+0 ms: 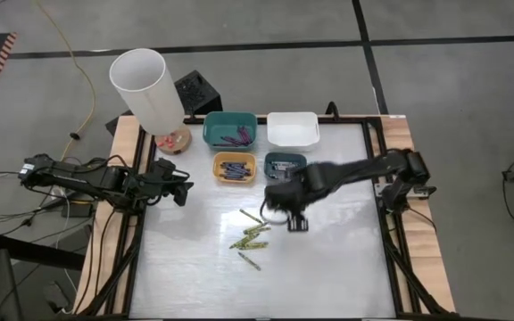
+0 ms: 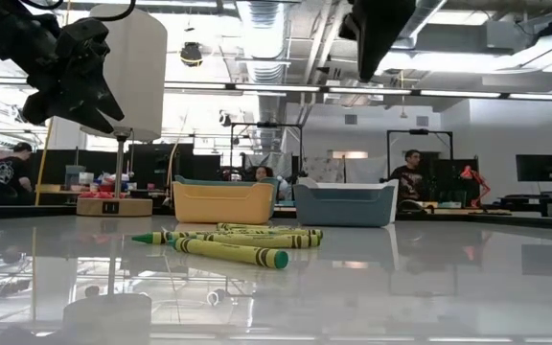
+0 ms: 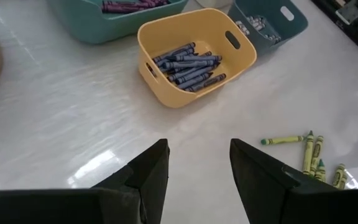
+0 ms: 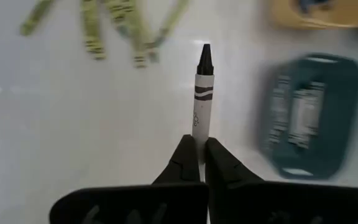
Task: Sort crayons
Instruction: Put the black crayon into the blue bin
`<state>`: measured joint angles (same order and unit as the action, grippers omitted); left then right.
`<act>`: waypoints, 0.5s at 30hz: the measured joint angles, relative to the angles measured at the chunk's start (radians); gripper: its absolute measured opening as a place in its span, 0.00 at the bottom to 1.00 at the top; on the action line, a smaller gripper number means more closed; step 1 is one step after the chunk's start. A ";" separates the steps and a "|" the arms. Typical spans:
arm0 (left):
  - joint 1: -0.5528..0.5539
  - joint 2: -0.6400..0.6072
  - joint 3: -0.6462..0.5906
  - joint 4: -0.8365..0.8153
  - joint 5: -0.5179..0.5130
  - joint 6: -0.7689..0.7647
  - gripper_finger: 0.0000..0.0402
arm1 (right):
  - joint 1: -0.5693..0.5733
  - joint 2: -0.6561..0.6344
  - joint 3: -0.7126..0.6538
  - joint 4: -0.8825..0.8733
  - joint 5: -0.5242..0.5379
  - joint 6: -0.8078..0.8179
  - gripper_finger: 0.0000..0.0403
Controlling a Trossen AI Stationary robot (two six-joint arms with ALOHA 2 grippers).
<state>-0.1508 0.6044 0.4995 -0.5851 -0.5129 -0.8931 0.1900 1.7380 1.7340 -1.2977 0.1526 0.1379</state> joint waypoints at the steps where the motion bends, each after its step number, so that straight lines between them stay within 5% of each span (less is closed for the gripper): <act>1: 0.000 0.000 0.000 0.000 0.000 -0.009 0.40 | -0.021 -0.016 0.000 -0.008 0.010 -0.012 0.00; 15: 0.000 0.000 0.000 0.000 -0.054 -0.142 0.40 | -0.377 -0.093 -0.032 -0.004 -0.022 -0.358 0.00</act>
<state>-0.1509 0.6044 0.4995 -0.5850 -0.5671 -1.0347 -0.1872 1.6453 1.7023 -1.3016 0.1305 -0.2202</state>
